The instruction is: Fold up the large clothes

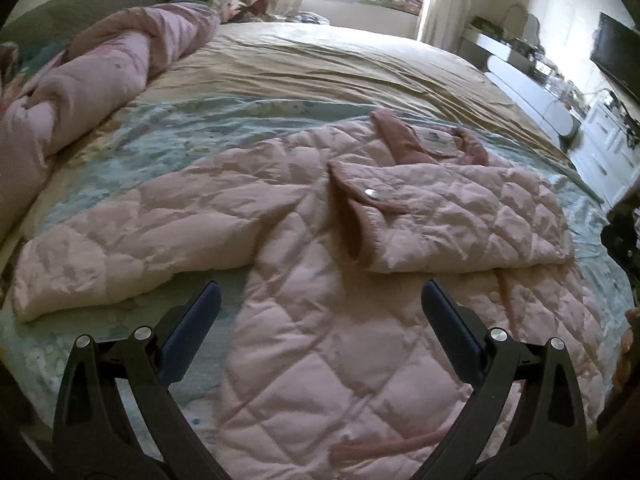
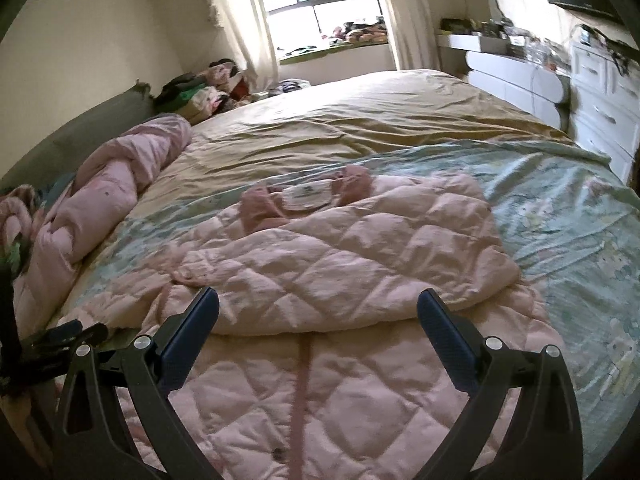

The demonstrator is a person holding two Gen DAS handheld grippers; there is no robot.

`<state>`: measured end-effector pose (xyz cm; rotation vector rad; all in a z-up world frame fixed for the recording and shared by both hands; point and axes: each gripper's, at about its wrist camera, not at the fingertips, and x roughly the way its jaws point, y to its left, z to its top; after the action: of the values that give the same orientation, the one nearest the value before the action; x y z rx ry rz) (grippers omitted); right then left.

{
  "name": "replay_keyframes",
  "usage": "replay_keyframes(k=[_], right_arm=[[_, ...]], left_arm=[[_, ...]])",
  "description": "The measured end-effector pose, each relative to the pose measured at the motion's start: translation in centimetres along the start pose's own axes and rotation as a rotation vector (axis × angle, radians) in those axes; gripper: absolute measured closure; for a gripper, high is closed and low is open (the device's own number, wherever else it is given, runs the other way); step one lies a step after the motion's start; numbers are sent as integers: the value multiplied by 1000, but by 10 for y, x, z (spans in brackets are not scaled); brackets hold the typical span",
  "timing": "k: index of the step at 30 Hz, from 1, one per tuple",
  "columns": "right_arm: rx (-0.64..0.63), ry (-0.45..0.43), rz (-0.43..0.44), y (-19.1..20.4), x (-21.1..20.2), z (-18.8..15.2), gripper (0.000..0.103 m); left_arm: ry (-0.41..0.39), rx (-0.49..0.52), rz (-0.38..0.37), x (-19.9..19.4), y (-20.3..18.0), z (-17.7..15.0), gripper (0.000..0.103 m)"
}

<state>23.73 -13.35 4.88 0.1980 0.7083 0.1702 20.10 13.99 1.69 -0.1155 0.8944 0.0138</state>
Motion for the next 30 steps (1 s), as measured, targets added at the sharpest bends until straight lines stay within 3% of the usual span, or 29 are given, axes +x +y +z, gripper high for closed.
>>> replay_keyframes(k=[30], right_arm=[[-206, 51, 143, 140, 25, -9, 4]], left_arm=[[-35, -148, 110, -29, 111, -21, 9]])
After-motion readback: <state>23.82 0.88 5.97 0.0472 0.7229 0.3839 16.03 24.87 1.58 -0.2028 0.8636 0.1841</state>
